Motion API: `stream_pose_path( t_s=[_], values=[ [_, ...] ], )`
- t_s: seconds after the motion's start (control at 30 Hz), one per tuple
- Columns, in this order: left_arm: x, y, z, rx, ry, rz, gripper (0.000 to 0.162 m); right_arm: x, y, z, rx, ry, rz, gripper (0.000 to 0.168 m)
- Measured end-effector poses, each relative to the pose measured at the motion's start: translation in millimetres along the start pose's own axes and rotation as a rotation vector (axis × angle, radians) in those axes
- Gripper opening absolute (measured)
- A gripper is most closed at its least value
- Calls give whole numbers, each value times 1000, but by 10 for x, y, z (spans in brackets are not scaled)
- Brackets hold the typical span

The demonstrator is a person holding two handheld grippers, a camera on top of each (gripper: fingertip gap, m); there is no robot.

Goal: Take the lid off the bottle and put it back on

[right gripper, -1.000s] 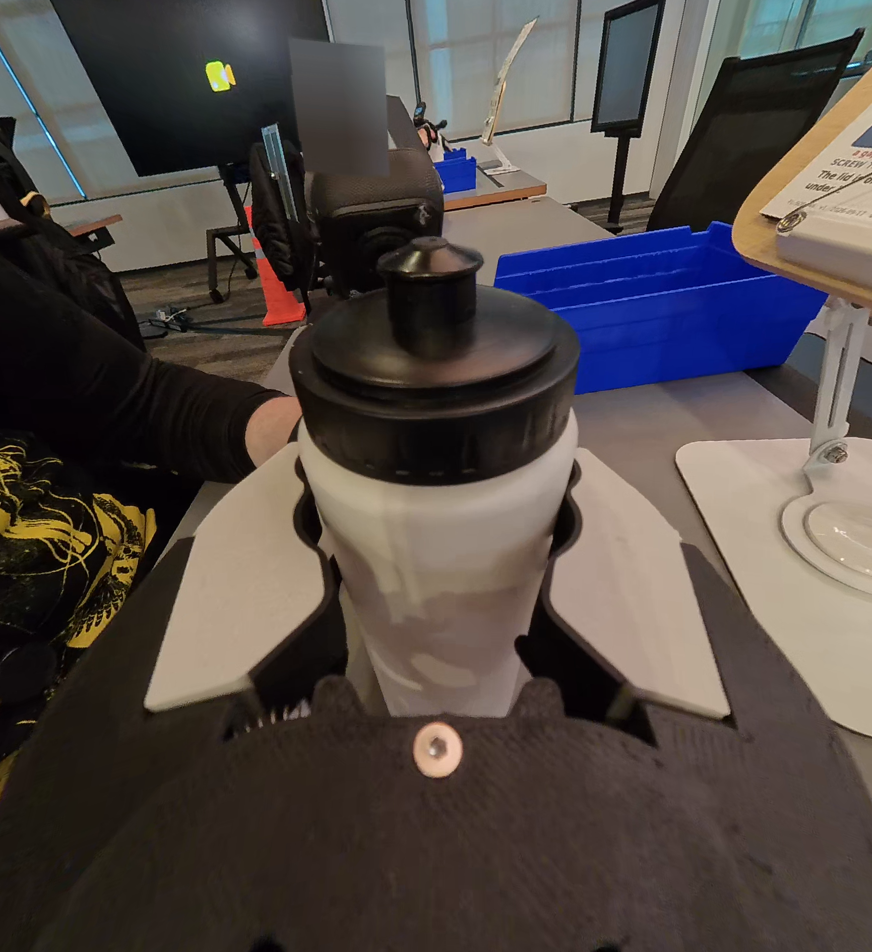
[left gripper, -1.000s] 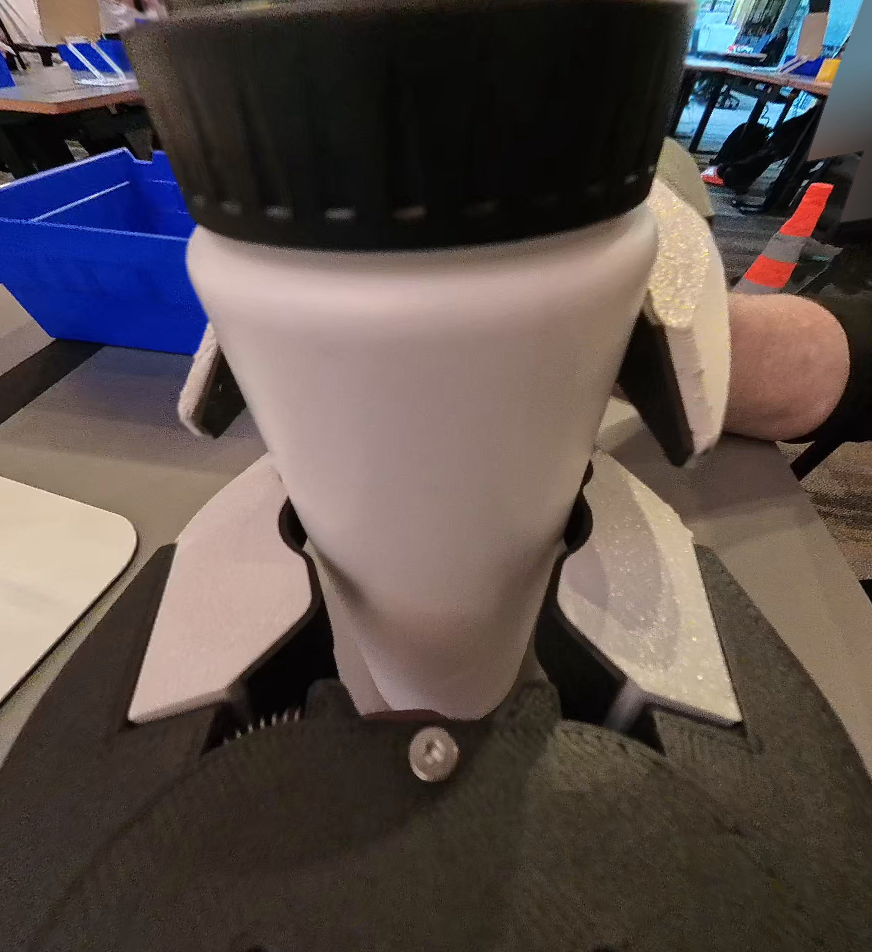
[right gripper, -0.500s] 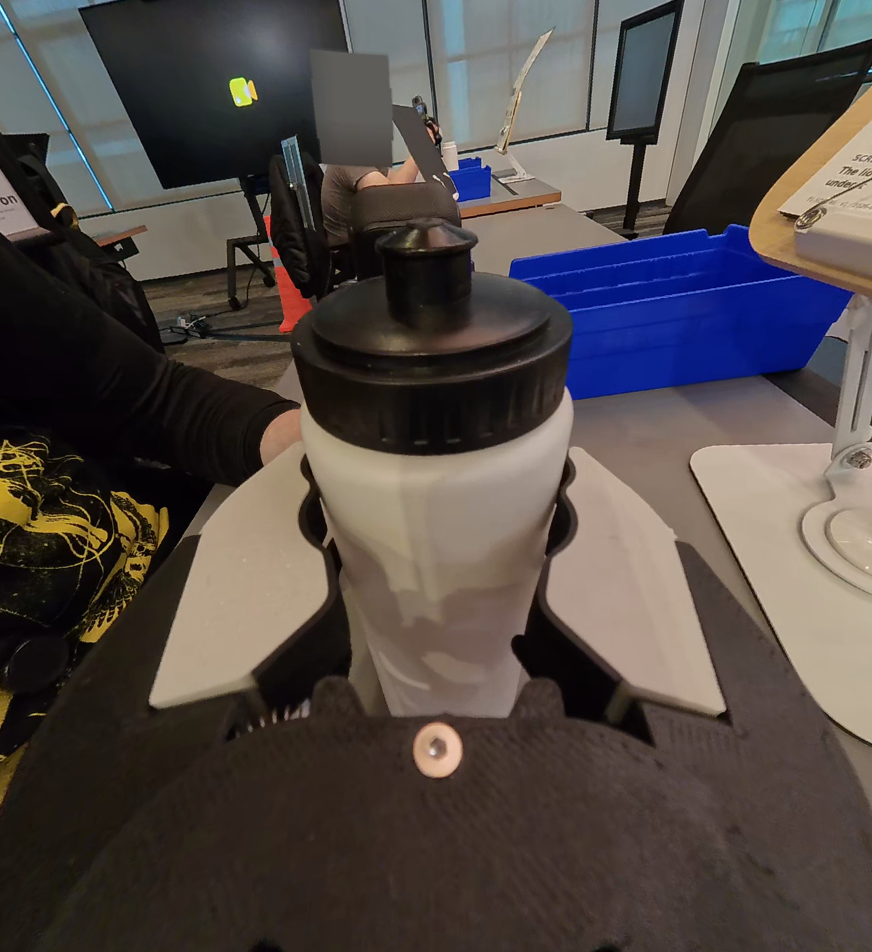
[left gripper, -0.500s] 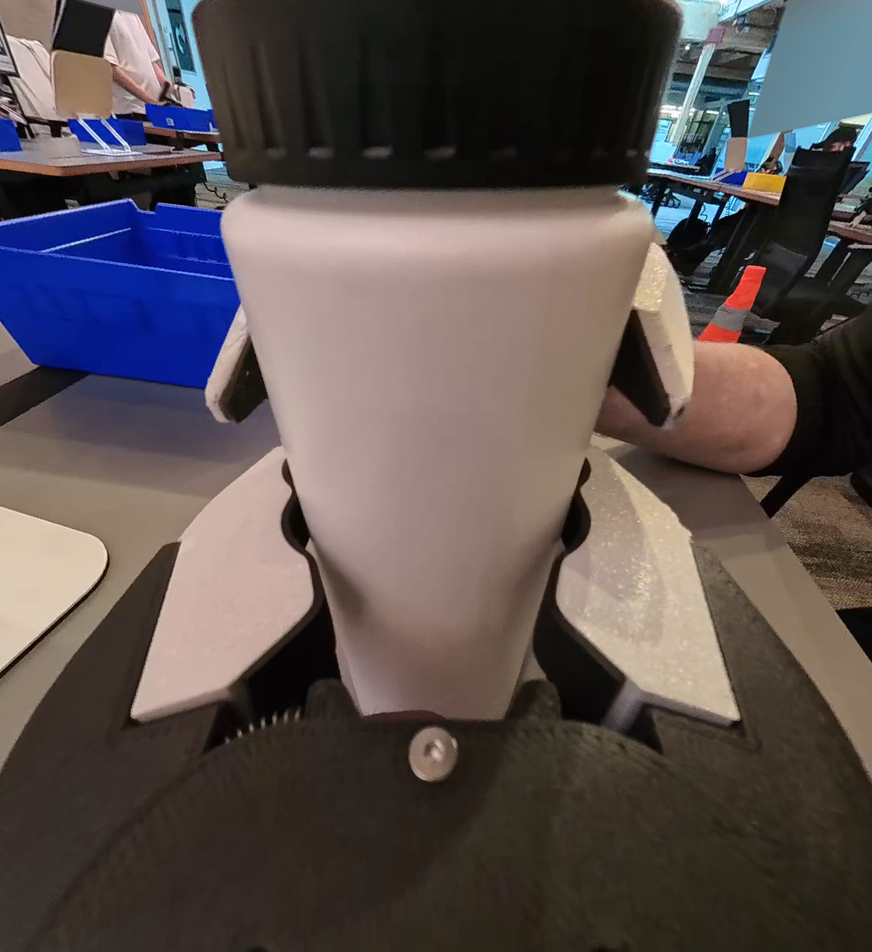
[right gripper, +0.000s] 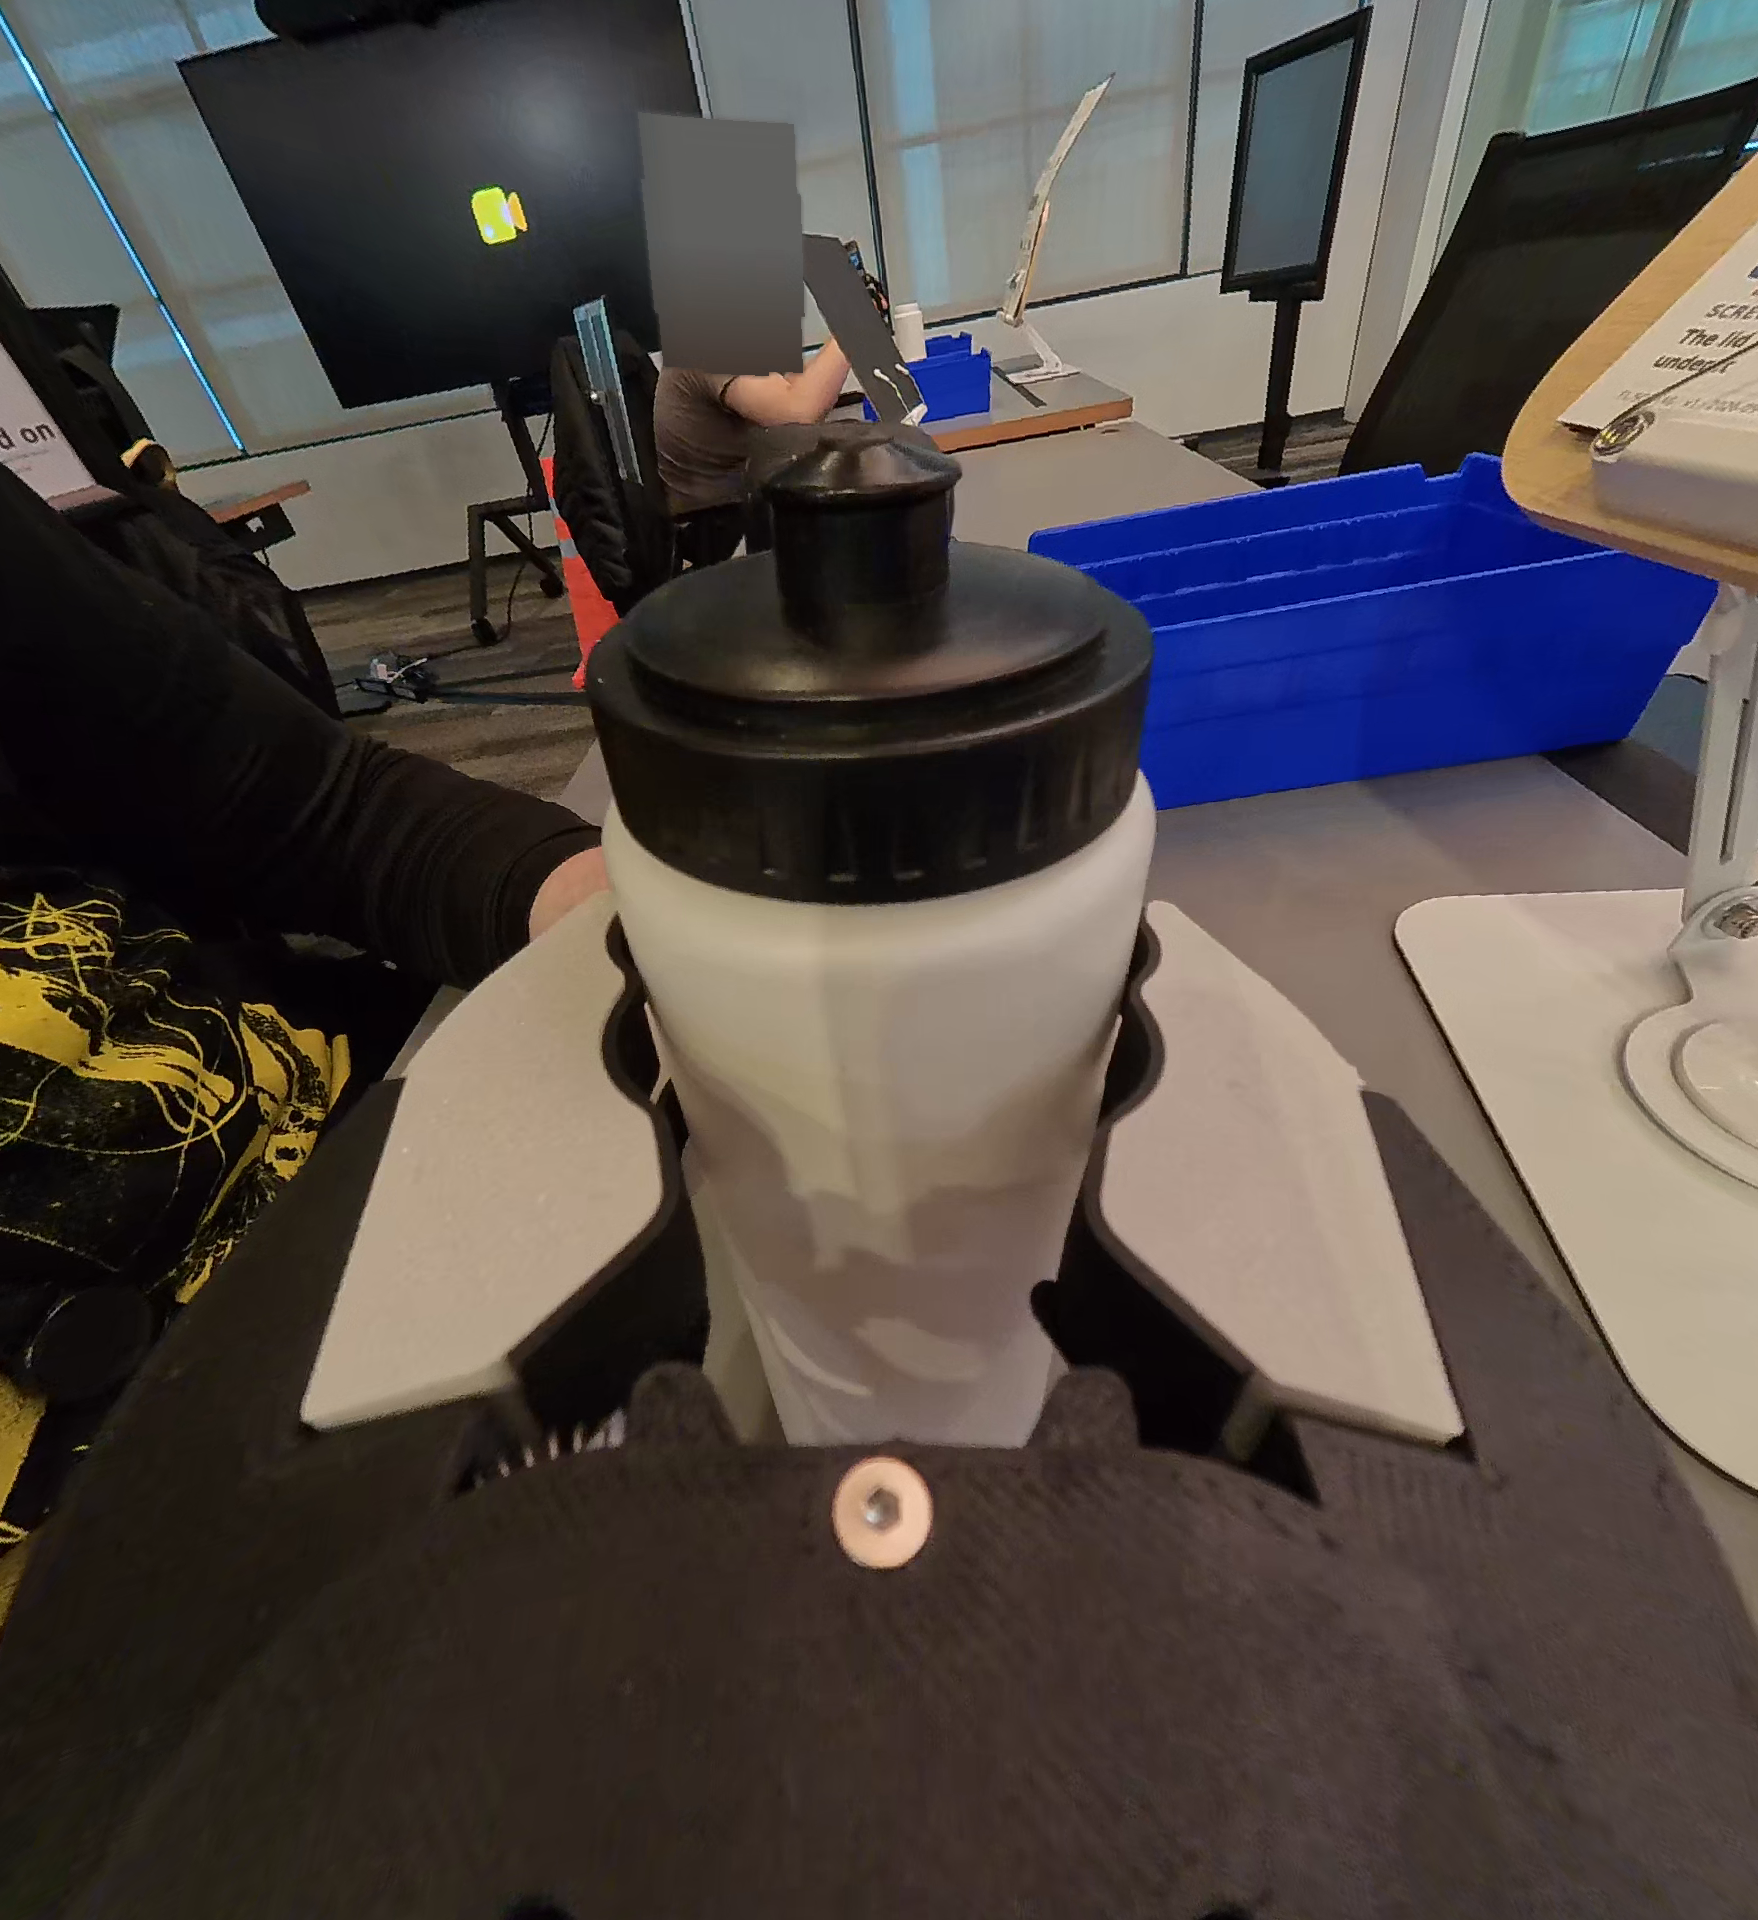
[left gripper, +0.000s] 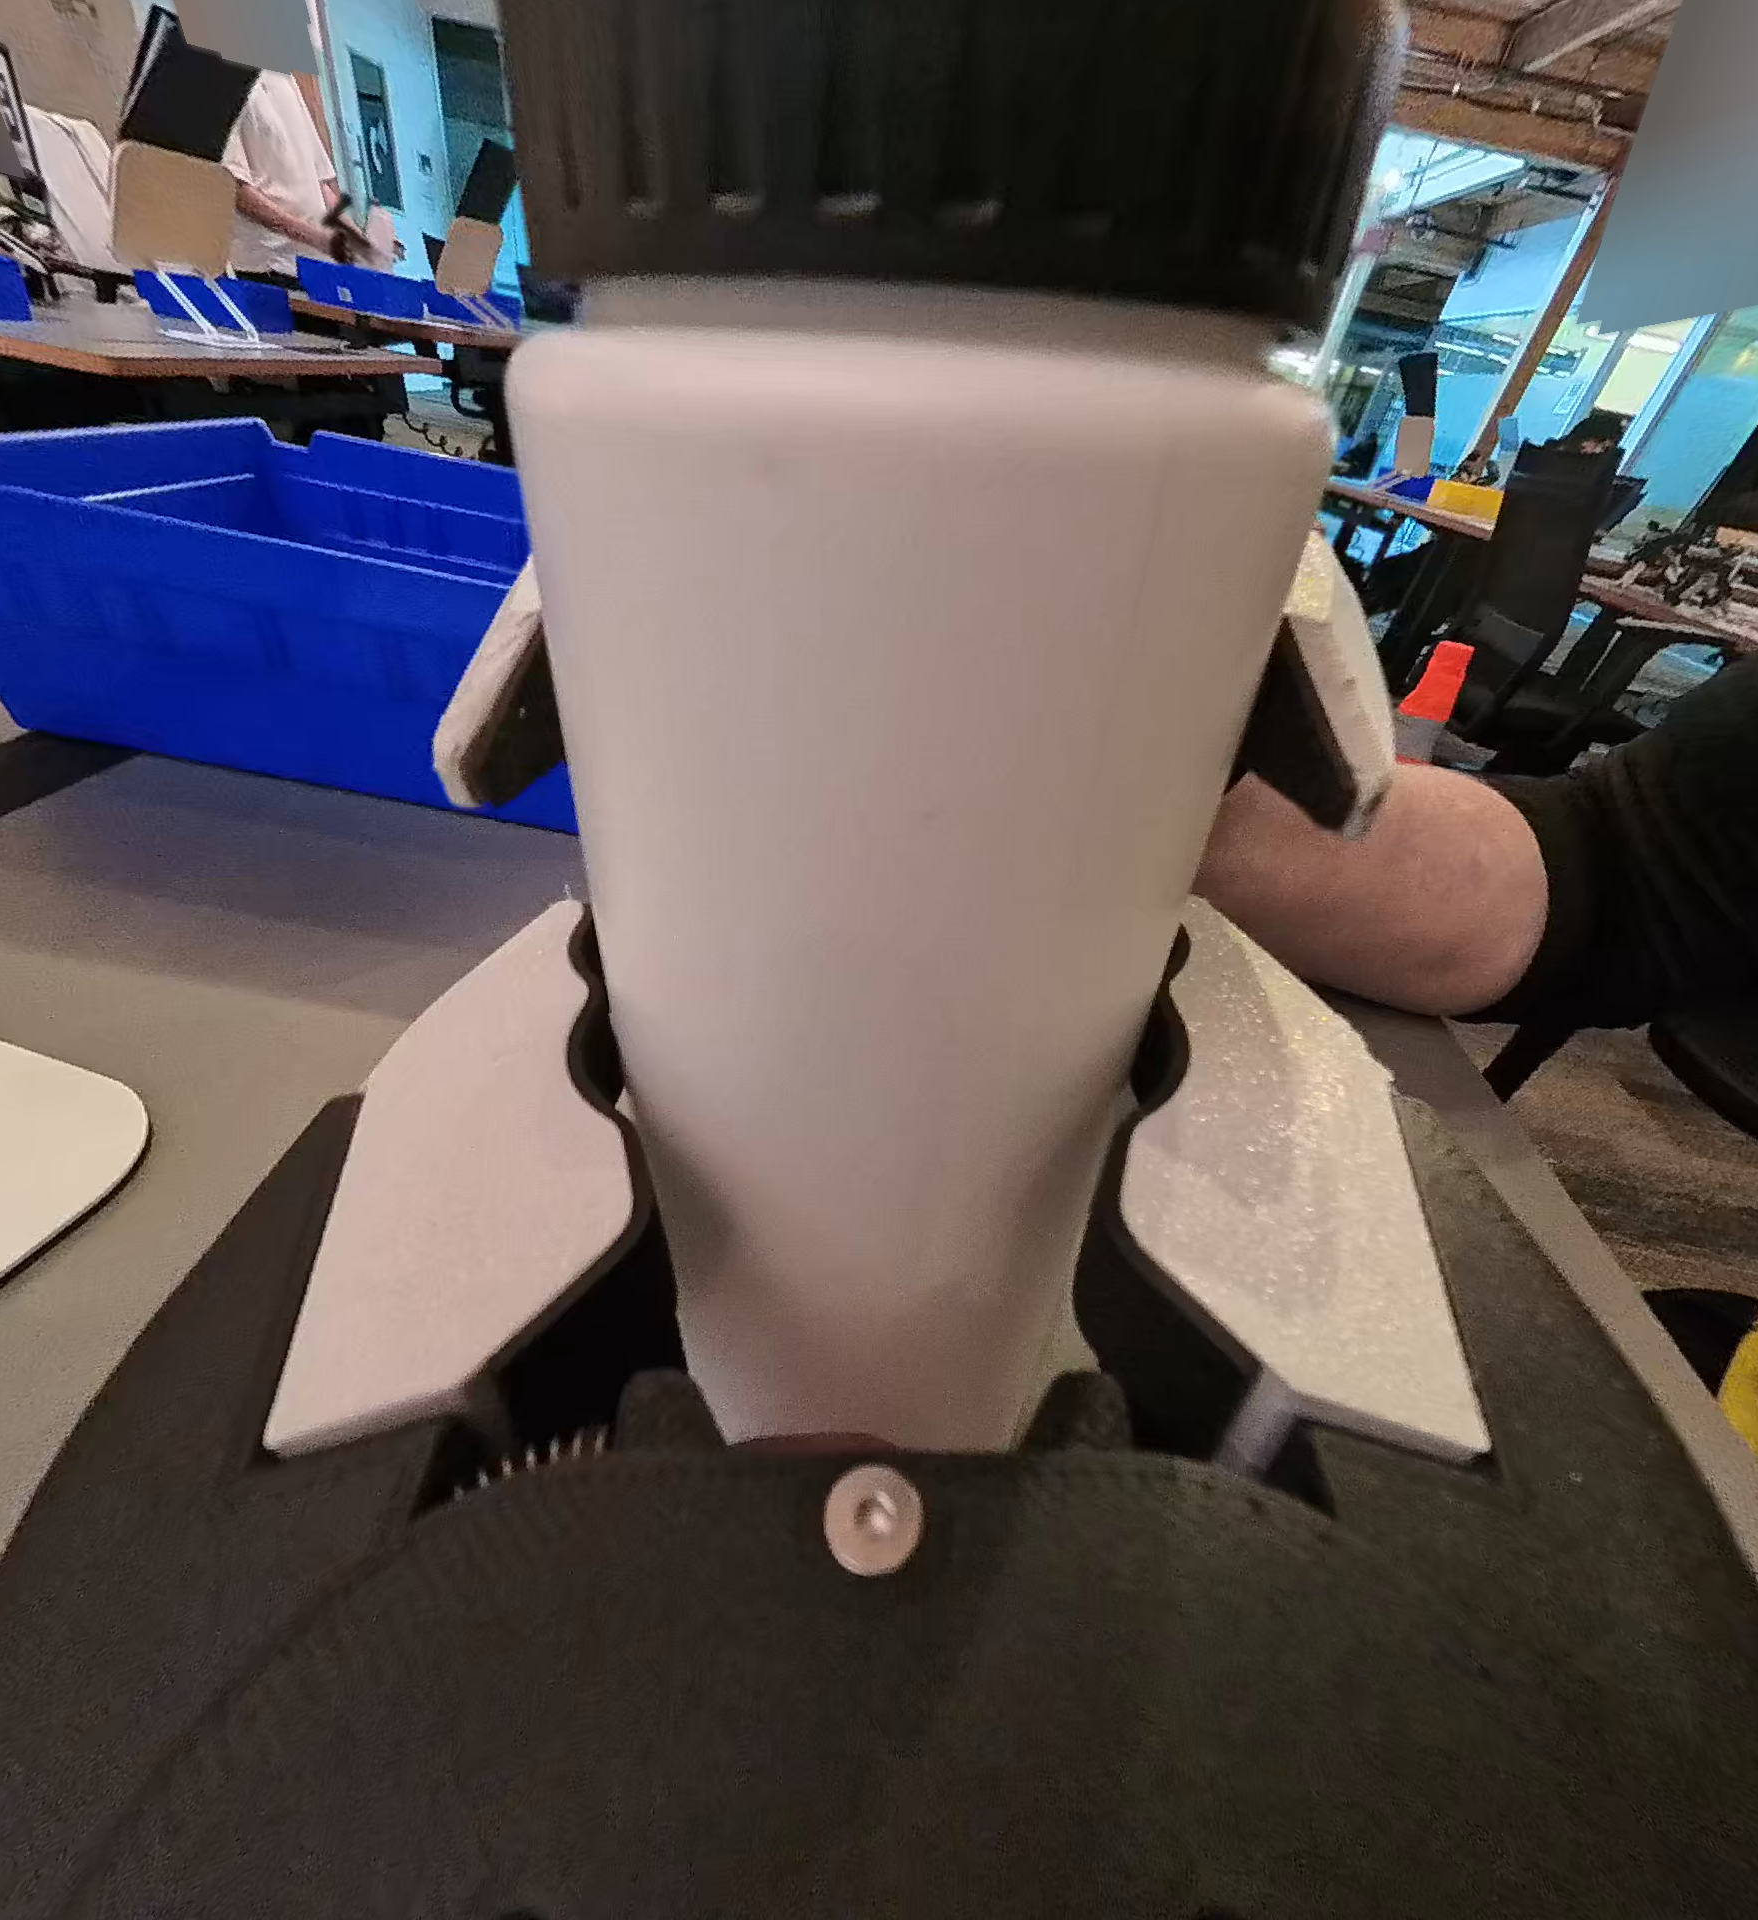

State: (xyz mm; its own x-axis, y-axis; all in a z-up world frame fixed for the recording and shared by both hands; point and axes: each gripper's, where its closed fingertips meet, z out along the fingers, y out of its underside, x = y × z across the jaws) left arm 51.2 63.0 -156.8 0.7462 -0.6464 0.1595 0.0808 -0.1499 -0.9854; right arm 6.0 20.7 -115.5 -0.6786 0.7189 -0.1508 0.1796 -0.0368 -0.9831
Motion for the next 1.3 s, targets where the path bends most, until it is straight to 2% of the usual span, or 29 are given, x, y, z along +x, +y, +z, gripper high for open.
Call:
stream_pose_path(
  t_s=[0.23,0.3,0.47,0.57,0.63,0.7,0.77,0.83,0.97,1.3],
  values=[
    [3,13,-1,-8,-2,25,97,-13,-2,4,-11,-2,2,88],
    [-1,18,0,-9,-2,31,97,-3,-69,-28,22,10,-5,98],
    [-19,16,-5,-9,-9,30,97,33,-226,-232,40,77,-149,81],
    [-21,21,-6,-14,-16,41,97,57,-346,-382,-2,114,-128,86],
    [-16,29,5,-22,-25,55,97,-8,-390,-464,-106,83,-99,75],
    [-13,36,17,-32,-32,70,97,6,-495,-513,-209,122,-67,70],
    [-38,39,27,-44,-55,75,97,-28,-583,-495,-331,124,-2,74],
    [-53,45,36,-55,-75,86,96,-42,-552,-462,-517,142,30,75],
    [-58,48,39,-57,-95,104,96,-60,-459,-390,-814,170,38,87],
    [-59,63,41,-80,-113,120,96,-59,-286,-330,-1042,228,146,78]
  ],
)
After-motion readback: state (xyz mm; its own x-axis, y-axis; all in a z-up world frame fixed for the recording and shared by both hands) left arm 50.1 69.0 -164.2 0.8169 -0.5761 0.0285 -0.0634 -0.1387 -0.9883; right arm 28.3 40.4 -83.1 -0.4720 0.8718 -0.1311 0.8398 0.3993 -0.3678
